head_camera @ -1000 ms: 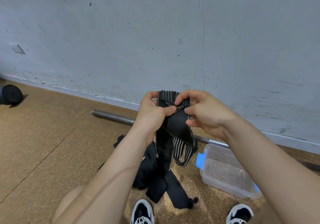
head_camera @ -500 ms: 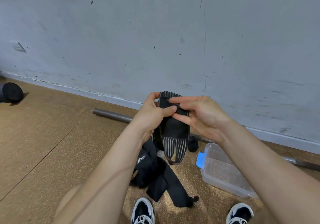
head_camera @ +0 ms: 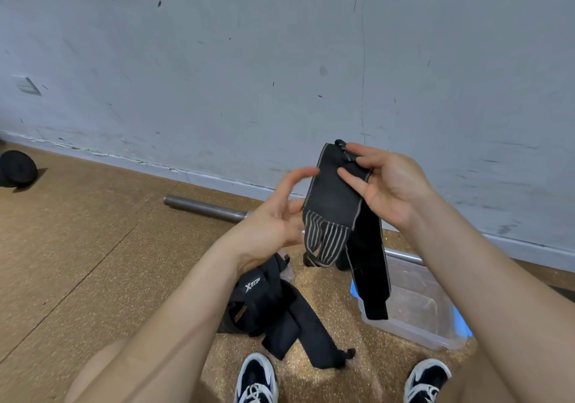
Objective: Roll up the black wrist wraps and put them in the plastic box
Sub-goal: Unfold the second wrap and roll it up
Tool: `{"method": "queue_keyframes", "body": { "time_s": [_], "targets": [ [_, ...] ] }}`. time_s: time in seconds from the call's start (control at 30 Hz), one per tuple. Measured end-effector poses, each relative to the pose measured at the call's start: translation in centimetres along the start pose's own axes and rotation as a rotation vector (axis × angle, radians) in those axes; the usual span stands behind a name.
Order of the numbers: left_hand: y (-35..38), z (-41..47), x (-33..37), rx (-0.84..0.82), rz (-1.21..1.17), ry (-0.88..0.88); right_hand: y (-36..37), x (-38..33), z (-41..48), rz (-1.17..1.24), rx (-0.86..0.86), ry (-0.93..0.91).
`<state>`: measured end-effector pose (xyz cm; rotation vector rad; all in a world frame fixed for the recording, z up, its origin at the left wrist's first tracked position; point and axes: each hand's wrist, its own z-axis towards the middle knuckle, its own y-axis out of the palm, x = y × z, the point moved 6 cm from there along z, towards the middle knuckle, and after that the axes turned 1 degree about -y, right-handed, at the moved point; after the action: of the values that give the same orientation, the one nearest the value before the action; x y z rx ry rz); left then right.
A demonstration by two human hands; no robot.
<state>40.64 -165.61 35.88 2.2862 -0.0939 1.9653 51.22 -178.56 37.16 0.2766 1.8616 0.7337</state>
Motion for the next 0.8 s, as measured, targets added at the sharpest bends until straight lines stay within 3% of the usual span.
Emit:
{"method": "queue_keyframes", "body": {
  "time_s": [0.1, 0.3, 0.5, 0.63, 0.8],
  "targets": [
    [-0.1, -0.3, -0.2, 0.026, 0.123, 0.000, 0.0, 0.3, 0.1, 0.008, 0.012, 0.000],
    [-2.0, -0.5, 0.9, 0.305, 0.136, 0.043, 0.4, 0.3, -0.3, -0.028, -0.010, -0.023],
    [-3.4, -0.9, 1.3, 0.510, -0.049, 0.075, 1.9, -0.6, -0.6, -0.570, -0.162, -0.190],
    [-3.4, -1.1, 1.9, 0.519, -0.056, 0.115, 2.7, 1.3, -0.7, -0.718, -0.286, -0.200],
    [-2.8, -0.9, 2.3, 0.467, 0.003, 0.154, 2.8, 1.7, -0.8, -0.650, -0.217, -0.248]
  ]
}}
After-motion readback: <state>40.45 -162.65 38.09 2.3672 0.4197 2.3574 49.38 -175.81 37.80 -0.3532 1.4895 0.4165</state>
